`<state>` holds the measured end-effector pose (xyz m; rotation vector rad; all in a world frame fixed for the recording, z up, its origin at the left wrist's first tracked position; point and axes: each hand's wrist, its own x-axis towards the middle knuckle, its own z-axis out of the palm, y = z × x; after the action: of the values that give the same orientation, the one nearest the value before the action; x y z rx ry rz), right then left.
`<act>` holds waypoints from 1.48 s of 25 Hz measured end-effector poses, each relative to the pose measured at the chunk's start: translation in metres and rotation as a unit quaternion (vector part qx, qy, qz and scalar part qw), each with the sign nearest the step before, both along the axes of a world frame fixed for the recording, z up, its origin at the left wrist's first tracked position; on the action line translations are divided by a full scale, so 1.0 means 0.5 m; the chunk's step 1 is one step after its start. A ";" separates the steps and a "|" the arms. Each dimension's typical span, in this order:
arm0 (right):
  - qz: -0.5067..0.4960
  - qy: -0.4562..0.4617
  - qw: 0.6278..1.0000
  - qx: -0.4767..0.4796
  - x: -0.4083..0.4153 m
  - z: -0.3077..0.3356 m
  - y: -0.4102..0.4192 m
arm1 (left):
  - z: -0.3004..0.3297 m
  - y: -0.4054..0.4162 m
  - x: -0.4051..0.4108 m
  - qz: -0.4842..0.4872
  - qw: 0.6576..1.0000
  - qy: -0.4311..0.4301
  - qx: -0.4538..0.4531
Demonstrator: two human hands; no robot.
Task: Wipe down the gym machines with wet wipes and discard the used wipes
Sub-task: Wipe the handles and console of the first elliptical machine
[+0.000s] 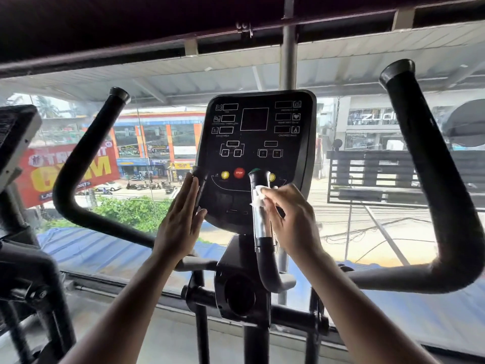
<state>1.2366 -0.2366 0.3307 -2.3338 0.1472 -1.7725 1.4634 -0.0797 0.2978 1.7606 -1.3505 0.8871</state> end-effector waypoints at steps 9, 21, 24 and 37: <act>0.150 0.007 0.911 0.385 -0.013 -0.078 0.010 | -0.003 -0.001 -0.005 0.026 1.000 0.003 -0.005; 0.199 -0.041 0.884 0.421 0.050 0.046 -0.031 | -0.003 -0.003 -0.010 0.039 0.999 -0.010 0.003; 0.315 -0.019 0.771 0.552 0.059 0.036 -0.030 | -0.002 -0.001 -0.011 0.045 0.999 -0.010 0.003; 0.445 -0.032 0.622 0.643 0.074 0.038 -0.031 | -0.001 0.002 -0.017 0.051 0.999 -0.001 0.006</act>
<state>1.2737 -0.2521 0.3497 -0.9049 0.1316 -0.6780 1.4547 -0.0785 0.2975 1.8528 -1.2796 0.9374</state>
